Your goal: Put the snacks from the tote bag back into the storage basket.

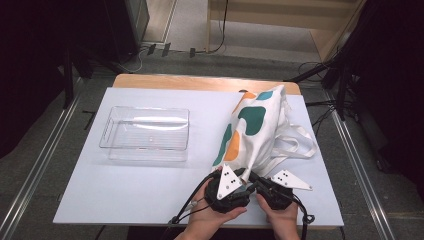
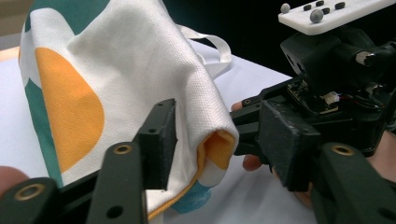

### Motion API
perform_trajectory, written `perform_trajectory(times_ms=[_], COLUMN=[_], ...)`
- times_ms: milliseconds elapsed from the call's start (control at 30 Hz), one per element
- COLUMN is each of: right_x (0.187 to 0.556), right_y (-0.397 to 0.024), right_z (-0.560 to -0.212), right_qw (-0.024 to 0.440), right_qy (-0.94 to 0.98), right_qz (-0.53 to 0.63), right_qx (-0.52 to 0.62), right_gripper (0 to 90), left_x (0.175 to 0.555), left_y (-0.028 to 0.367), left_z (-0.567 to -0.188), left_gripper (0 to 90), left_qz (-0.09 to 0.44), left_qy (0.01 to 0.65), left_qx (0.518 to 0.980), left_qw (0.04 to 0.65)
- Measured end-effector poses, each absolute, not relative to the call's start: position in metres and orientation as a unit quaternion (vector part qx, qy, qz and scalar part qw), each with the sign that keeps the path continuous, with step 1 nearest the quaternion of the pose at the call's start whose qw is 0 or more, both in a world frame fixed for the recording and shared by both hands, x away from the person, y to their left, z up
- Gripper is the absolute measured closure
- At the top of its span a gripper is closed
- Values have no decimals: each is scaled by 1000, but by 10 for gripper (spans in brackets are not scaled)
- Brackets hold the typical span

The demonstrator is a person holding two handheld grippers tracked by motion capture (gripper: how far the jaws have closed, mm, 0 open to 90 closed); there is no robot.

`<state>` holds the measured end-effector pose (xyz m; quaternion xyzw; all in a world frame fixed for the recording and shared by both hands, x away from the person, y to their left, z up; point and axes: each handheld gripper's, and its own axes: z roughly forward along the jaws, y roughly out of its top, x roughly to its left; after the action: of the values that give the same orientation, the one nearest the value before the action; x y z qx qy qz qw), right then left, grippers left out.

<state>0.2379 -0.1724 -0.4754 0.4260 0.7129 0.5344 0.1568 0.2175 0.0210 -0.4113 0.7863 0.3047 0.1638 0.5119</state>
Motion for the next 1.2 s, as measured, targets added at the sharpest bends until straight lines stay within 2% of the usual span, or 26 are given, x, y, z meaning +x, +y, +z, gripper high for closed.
perform_trajectory(times_ms=[133,267,400,467,533,567,667,1000,1200], right_x=[238,238,238,238,238,236,231,231,241], right_y=[-171,-171,-171,-171,-173,-176,-182,-222,-244], right_z=[-476,-476,-476,-476,-475,-473,-467,-454,-446], right_qw=[150,150,152,152,150,156,180,218,258], right_qy=[712,712,712,713,711,714,719,684,659], right_qz=[536,537,536,536,538,534,525,532,524], right_qx=[427,427,426,426,427,426,418,448,474], right_gripper=[900,900,900,900,877,819,779,727,672], left_x=[220,224,224,226,228,228,228,233,237], left_y=[22,25,28,32,37,41,46,73,89], left_z=[-413,-414,-413,-414,-413,-412,-411,-410,-413], left_gripper=[551,655,804,842,853,855,856,857,855], left_qz=[171,159,154,153,149,150,151,158,157], left_qy=[319,323,318,317,318,314,312,323,336], left_qx=[785,781,783,783,783,786,788,785,781], left_qw=[502,510,511,513,514,511,509,504,503])
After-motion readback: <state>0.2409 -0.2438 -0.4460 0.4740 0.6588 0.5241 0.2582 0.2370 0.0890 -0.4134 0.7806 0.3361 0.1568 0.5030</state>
